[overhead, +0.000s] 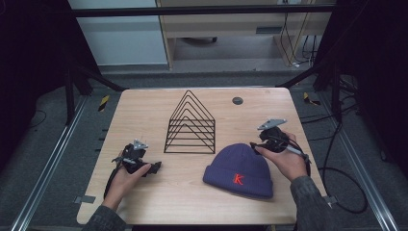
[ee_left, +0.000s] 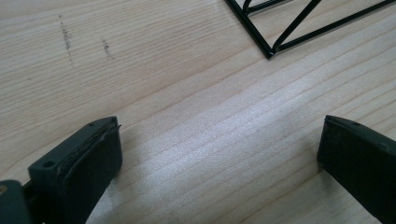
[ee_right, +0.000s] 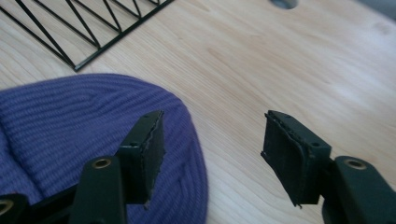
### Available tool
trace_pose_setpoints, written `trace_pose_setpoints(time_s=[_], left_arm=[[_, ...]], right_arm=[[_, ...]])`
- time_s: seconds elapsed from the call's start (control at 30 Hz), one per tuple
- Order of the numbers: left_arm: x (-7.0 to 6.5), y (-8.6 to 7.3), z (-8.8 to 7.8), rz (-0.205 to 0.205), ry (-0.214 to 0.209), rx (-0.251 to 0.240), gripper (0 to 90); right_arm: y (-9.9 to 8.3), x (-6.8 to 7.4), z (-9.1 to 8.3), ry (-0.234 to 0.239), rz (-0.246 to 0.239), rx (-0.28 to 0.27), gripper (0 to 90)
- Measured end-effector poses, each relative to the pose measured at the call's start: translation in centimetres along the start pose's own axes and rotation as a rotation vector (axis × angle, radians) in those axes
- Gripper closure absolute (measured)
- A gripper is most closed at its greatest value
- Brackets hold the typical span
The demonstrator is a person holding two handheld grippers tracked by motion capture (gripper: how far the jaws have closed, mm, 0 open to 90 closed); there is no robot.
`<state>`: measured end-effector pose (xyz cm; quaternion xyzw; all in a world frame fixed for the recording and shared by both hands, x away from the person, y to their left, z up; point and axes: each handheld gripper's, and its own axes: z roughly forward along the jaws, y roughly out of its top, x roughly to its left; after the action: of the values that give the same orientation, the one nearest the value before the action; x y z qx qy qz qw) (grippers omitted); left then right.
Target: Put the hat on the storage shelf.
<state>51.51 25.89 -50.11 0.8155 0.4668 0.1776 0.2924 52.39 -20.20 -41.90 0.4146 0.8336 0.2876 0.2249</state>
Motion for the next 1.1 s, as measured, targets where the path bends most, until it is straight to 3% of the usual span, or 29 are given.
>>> trace_pose_setpoints(time_s=[0.07, 0.17, 0.3, 0.47, 0.63, 0.83, 0.9, 1.1], left_arm=[[0.0, 0.0, 0.0, 0.005, -0.002, 0.003, 0.0], [-0.1, 0.1, 0.0, 0.009, -0.006, 0.003, 0.0], [-0.2, 0.1, 0.1, 0.010, -0.007, 0.002, 0.0], [-0.4, 0.1, 0.1, 0.008, -0.005, -0.001, 0.0], [-0.4, 0.2, 0.1, 0.015, -0.006, -0.001, 0.0], [-0.4, 0.2, 0.2, 0.017, -0.008, -0.001, 0.0], [-0.5, 0.2, 0.2, 0.017, -0.009, -0.002, 0.0], [-0.5, 0.2, 0.2, 0.016, -0.009, -0.001, 0.0]], right_arm=[[0.6, -0.1, 0.9, 0.027, 0.012, 0.021, 42.7], [1.0, -0.6, 2.5, 0.059, 0.071, 0.053, 49.1], [0.9, -0.8, 3.5, 0.072, 0.088, 0.090, 51.5], [1.1, -0.4, 5.0, 0.106, 0.124, 0.117, 48.1], [1.2, 0.1, 6.2, 0.116, 0.118, 0.155, 43.7], [0.6, 0.4, 7.5, 0.146, 0.162, 0.187, 42.2], [0.5, 0.7, 7.9, 0.166, 0.165, 0.195, 48.3], [0.6, 1.0, 7.9, 0.168, 0.137, 0.214, 60.4]])
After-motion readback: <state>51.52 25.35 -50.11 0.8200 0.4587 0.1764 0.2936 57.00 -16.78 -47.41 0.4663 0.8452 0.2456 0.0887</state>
